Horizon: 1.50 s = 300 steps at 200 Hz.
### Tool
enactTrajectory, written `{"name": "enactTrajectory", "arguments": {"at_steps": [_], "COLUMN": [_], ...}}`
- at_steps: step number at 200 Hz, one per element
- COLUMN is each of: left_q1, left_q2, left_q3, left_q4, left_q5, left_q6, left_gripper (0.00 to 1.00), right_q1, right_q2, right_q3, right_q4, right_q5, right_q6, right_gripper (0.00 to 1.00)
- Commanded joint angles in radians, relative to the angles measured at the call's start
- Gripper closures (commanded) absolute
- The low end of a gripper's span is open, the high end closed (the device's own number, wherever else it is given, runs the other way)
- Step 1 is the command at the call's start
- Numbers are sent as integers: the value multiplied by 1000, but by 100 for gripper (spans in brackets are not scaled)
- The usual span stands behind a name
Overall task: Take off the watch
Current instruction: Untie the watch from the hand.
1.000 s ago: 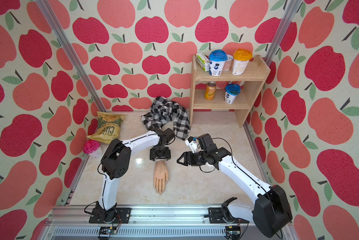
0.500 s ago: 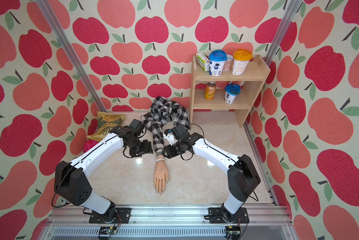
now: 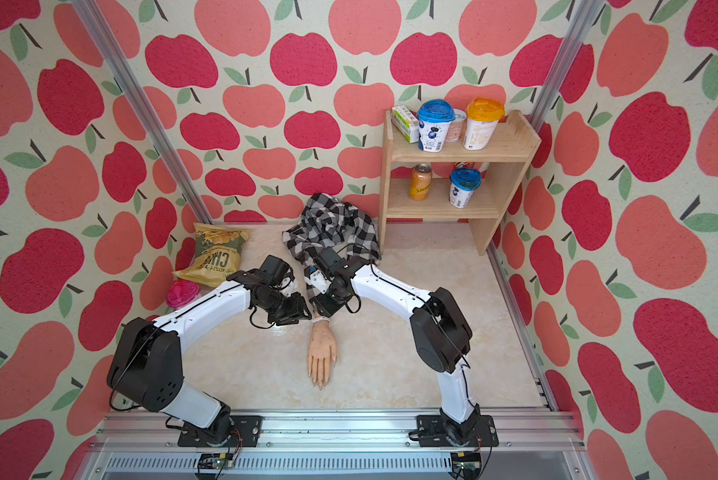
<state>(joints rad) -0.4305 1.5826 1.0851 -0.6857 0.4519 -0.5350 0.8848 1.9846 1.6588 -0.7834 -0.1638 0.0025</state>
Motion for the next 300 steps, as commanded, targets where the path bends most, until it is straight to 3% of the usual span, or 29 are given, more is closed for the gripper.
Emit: {"name": "enactTrajectory", "arguments": {"at_steps": [1, 62, 102, 152, 227, 273, 300], "left_q1": [7, 87, 6, -67, -106, -102, -102], "left_q2": [46, 15, 55, 1, -61, -8, 27], "left_q3": [22, 15, 41, -28, -95, -88, -81], "left_q4": [44, -31, -104, -122, -81, -29, -13], "left_q5": [43, 76, 70, 57, 34, 25, 20], "left_q6": [-11, -42, -51, -120, -202, -207, -207], "left_gripper": [52, 51, 51, 55, 61, 62, 62], "right_q1": [11, 38, 45, 45, 58, 57, 54], "right_q2": [20, 66, 76, 102, 137, 140, 140], "right_q3": [47, 65, 53, 76, 63, 63, 62], "right_q4": [-84, -91, -73, -48, -20, -8, -14], "right_q5": [-29, -38, 24, 30, 52, 55, 56], "right_q6": [-73, -139, -178, -215, -225, -226, -228], "right_gripper": [53, 54, 53, 54, 58, 67, 85]}}
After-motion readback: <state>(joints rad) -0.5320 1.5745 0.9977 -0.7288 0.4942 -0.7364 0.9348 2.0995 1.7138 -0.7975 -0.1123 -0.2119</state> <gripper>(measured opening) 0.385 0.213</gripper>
